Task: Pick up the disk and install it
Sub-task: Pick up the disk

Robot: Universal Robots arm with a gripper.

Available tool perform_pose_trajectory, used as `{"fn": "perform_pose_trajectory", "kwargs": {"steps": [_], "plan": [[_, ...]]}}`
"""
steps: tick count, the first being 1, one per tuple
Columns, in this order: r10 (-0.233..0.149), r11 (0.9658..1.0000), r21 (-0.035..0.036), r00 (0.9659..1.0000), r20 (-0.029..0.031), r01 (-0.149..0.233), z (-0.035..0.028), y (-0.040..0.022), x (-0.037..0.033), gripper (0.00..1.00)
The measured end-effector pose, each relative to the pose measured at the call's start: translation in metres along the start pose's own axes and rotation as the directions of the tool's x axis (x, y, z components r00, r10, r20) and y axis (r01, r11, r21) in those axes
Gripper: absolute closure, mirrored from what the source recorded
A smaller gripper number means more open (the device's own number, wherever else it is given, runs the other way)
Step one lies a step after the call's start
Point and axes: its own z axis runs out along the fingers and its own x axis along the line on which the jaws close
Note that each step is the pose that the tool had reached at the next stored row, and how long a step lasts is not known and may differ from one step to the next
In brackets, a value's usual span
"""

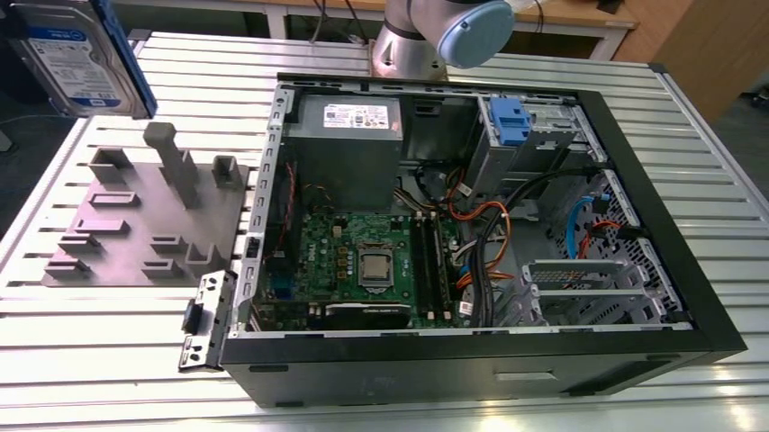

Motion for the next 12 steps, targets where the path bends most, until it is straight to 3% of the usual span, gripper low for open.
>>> {"fn": "perform_pose_trajectory", "kwargs": {"steps": [12], "plan": [[0.002, 1.0000, 0.0000, 1.0000, 0.0000, -0.002, -0.0035, 0.0000, -0.0001, 0.64]]}}
